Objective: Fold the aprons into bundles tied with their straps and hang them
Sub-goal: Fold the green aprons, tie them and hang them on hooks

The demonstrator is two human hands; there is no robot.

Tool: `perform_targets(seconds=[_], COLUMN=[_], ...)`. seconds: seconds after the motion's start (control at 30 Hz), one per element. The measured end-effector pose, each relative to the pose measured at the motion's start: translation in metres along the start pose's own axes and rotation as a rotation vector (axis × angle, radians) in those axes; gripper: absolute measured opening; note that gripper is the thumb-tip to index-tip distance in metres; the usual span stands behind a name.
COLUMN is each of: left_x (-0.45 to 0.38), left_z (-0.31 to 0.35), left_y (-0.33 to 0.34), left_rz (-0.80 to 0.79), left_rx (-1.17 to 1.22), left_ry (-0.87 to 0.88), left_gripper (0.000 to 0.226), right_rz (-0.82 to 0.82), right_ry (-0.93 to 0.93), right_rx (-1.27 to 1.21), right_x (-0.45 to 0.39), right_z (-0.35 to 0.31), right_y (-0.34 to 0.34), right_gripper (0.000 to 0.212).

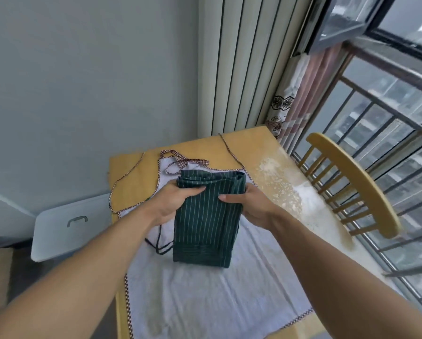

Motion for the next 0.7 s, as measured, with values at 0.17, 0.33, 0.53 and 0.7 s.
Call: perform_targets(seconds=[0.17,0.33,0.53,0.7], left_x=[0.03,0.049,0.056,0.069], left_z=[0.058,0.032,-0.12,-0.204], left_y=[0.022,0.029,0.024,0.019], left_rz=[-0.049,-0.165,-0.221,-0.222], left_rx=[-0.115,-0.232,-0.425,-0.423], left_ry=[0.239,0.213,-0.008,-0.201], left_gripper=[0.023,0.024,0.02,0.021], right_rz=[0.065,-0.057,-0.033,0.139], right_ry=[-0.217,-0.168,0.318,0.563], right_rx=[-0.11,-0.195,0.033,0.229], right_x=[0.038,0.071,0.072,0.077], right_z=[-0.063,-0.03,0.115,0.197], right_y=[-0.01,-0.006,0.008,0.025], right_gripper=[0.063,0.096,0.073,0.074])
Point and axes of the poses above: each hand's wrist, its own x-axis away from the middle knuckle, its own y-axis out of the palm, z = x × y, the point moved 4 cm from there along -x, towards the middle knuckle, and after that the axes turned 8 degrees about x, right-handed, at the moved point
